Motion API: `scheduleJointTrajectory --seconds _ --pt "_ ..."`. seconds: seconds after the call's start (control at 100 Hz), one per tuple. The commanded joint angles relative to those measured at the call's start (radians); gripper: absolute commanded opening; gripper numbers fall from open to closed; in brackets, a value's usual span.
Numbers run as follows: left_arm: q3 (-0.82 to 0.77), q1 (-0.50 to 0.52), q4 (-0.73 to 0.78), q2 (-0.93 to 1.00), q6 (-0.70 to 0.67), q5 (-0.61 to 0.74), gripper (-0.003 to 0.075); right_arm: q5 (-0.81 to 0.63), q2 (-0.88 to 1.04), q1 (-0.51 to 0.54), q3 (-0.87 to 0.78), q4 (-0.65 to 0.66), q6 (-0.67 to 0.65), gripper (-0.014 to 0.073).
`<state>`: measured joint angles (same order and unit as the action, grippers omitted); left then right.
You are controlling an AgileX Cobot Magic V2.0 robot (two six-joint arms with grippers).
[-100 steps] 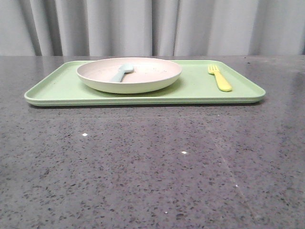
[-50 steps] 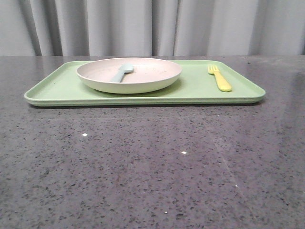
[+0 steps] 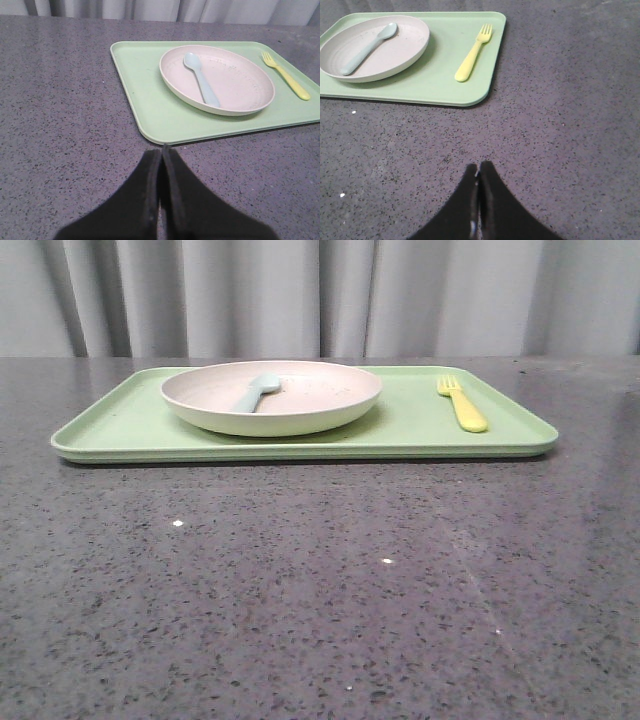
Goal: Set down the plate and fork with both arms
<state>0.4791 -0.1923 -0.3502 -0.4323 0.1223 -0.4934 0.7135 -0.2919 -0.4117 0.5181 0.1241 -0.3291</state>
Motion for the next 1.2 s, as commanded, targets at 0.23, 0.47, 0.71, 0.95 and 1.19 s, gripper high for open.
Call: scheduleJointTrajectory --seconds 0.23,0.47,0.71,0.95,1.19 --pt "0.029 0.002 -0.012 -0.002 -0.006 0.069 -0.002 -0.079 -0.008 0.0 0.024 0.022 0.006 -0.0068" --pt "0.029 0.002 -0.012 0.003 -0.006 0.071 -0.002 -0.079 -0.008 0.0 0.024 0.022 0.006 -0.0068" --pt "-0.045 0.056 0.03 0.091 -0.006 0.201 -0.002 -0.079 -0.008 0.0 0.024 0.022 0.006 -0.0068" --pt "-0.177 0.157 0.138 0.199 -0.006 0.34 -0.002 -0.079 -0.008 0.0 0.024 0.022 0.006 -0.0068" --pt "-0.308 0.234 0.237 0.305 -0.024 0.418 -0.002 -0.079 -0.008 0.0 0.024 0.022 0.006 -0.0068"
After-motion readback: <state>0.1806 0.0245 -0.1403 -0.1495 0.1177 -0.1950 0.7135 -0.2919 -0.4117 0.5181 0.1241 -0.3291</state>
